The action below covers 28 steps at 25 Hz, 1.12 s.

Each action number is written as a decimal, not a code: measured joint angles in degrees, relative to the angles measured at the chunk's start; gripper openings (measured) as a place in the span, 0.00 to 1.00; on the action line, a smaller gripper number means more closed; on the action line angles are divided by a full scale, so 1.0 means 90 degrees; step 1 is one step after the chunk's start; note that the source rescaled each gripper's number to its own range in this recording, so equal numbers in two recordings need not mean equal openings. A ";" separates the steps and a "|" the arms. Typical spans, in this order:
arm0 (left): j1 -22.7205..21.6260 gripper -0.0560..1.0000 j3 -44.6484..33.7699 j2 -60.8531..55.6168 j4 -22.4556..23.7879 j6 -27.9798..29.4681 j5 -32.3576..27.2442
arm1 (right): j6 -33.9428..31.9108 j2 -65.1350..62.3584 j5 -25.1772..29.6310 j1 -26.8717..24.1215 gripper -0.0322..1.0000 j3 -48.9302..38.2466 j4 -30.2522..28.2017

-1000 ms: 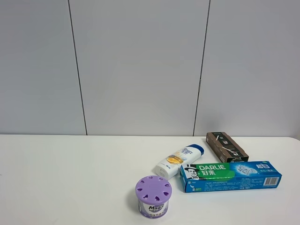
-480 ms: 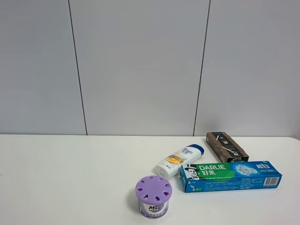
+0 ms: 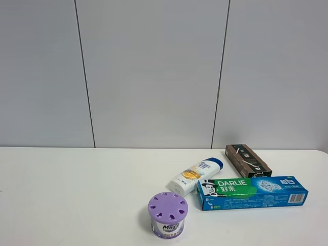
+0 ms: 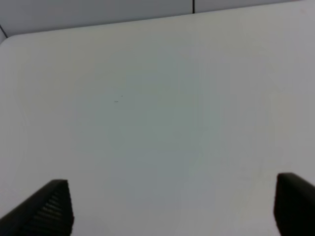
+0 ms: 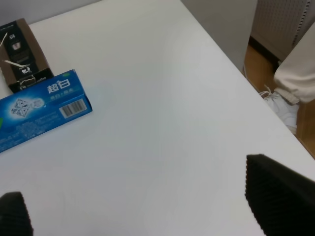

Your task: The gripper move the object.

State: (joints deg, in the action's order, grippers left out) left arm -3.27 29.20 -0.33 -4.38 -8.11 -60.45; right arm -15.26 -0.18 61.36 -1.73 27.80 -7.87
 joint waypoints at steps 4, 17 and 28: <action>0.0000 1.00 0.0000 0.0000 0.0000 0.0000 0.0000 | 0.0076 0.0000 -0.0005 0.0000 0.87 0.0000 0.0014; 0.0000 1.00 0.0000 0.0000 0.0000 0.0000 0.0000 | 0.0110 0.0000 -0.0005 0.0000 0.87 0.0000 0.0014; 0.0000 1.00 0.0000 0.0000 0.0000 0.0000 0.0000 | 0.0110 0.0000 -0.0005 0.0000 0.87 0.0000 0.0014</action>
